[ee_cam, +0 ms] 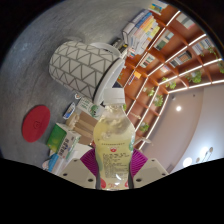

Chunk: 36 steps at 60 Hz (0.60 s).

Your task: Pour water

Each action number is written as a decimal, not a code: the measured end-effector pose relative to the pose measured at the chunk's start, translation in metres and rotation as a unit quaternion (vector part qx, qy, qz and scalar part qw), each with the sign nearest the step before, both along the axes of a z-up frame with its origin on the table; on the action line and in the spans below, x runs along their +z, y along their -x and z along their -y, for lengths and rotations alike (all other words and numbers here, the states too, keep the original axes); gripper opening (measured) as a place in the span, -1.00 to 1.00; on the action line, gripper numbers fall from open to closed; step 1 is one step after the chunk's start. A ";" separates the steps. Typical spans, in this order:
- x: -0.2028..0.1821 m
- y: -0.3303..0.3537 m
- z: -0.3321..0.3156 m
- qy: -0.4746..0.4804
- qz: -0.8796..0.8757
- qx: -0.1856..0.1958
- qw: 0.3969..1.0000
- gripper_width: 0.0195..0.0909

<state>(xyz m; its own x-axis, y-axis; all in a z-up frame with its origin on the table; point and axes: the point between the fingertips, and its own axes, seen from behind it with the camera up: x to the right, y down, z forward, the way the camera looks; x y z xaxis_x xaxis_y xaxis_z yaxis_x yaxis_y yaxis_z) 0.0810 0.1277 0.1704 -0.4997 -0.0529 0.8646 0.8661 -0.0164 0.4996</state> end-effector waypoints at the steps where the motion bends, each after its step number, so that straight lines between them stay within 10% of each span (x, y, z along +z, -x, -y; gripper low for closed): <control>1: 0.003 0.003 0.000 -0.006 0.010 0.005 1.000 -0.52; 26: 0.006 -0.002 0.009 0.009 -0.121 0.013 0.993 -0.51; 36: -0.024 -0.010 0.027 0.114 -0.509 -0.020 0.853 -0.44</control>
<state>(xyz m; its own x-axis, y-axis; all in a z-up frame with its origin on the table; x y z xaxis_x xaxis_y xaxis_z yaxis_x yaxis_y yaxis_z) 0.0912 0.1008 0.1469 0.5179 0.1734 0.8377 0.8545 -0.0597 -0.5160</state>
